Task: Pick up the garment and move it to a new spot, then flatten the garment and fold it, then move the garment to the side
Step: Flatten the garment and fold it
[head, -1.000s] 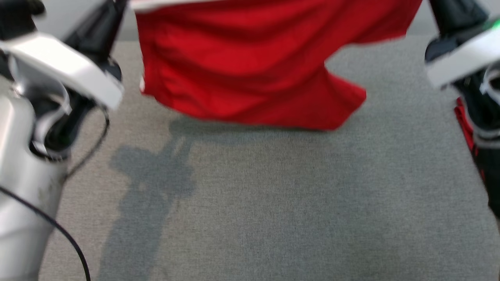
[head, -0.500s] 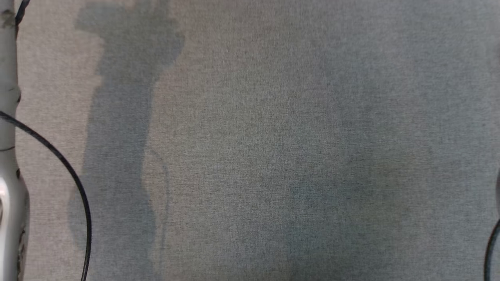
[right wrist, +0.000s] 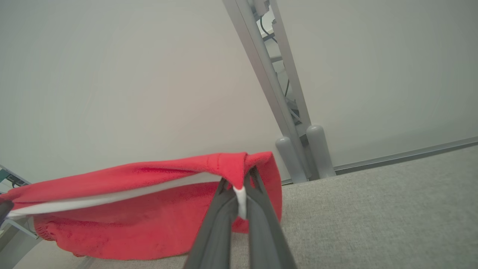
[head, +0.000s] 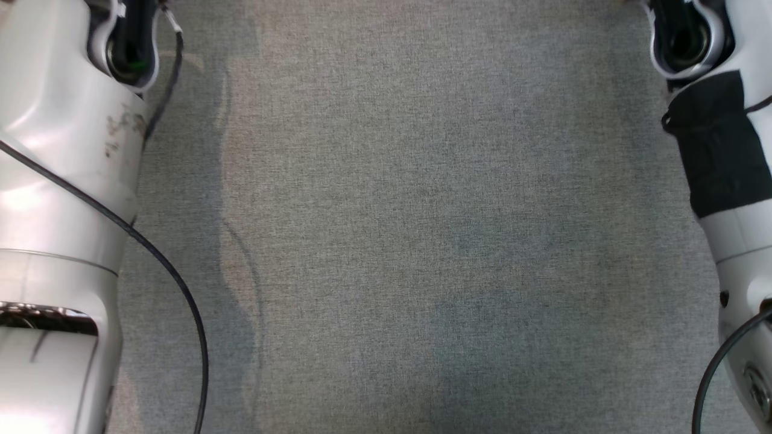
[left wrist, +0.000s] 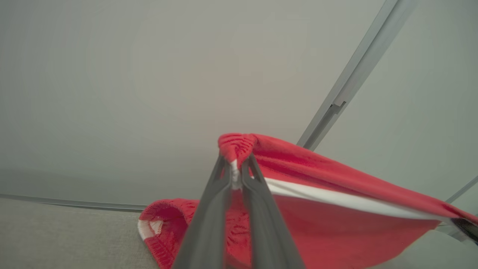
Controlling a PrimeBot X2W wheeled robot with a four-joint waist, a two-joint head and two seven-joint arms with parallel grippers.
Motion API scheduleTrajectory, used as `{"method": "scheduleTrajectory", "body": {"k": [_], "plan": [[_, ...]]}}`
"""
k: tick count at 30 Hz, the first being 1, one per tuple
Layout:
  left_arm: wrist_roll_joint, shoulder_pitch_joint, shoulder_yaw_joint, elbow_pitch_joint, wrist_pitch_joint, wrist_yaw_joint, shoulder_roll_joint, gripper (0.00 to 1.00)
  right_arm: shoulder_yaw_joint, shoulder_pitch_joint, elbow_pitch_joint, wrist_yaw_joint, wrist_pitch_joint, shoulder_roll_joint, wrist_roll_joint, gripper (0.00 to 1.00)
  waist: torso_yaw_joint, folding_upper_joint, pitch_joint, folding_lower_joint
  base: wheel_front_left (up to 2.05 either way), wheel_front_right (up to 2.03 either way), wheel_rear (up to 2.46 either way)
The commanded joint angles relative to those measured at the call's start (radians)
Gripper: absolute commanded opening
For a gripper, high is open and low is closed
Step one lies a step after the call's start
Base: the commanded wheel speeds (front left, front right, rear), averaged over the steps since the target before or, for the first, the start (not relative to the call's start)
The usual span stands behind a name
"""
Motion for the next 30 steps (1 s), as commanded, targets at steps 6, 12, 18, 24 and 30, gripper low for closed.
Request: {"method": "scheduleTrajectory", "body": {"k": [6, 12, 18, 24, 30], "plan": [[-0.008, 0.089, -0.073, 0.061, -0.007, 0.001, 0.014, 0.0, 0.069, 0.099, 0.019, -0.007, 0.087, -0.048, 0.121, 0.0, 0.016, 0.0, -0.061, 0.0, 0.0, 0.0, 0.0], [0.0, 0.181, -0.183, 0.072, 0.022, 0.001, 0.034, 0.0, 0.119, 0.183, 0.001, -0.007, 0.214, -0.086, 0.226, 0.0, 0.028, 0.0, -0.119, 0.0, 0.0, 0.0, 0.0], [0.0, 0.273, -0.309, 0.072, 0.06, 0.001, 0.075, 0.0, 0.133, 0.269, -0.052, -0.007, 0.357, -0.128, 0.375, 0.0, 0.036, 0.0, -0.179, 0.0, 0.0, 0.0, 0.0], [0.003, 0.327, -0.398, 0.086, 0.089, 0.002, 0.115, 0.0, 0.138, 0.31, -0.057, -0.007, 0.434, -0.158, 0.444, 0.0, 0.04, 0.0, -0.226, 0.0, 0.0, 0.0, 0.0], [0.02, 0.37, -0.526, 0.075, 0.137, 0.002, 0.146, 0.0, 0.193, 0.336, -0.059, -0.007, 0.487, -0.189, 0.431, 0.0, 0.043, 0.0, -0.269, 0.0, 0.0, 0.0, 0.0]]}}
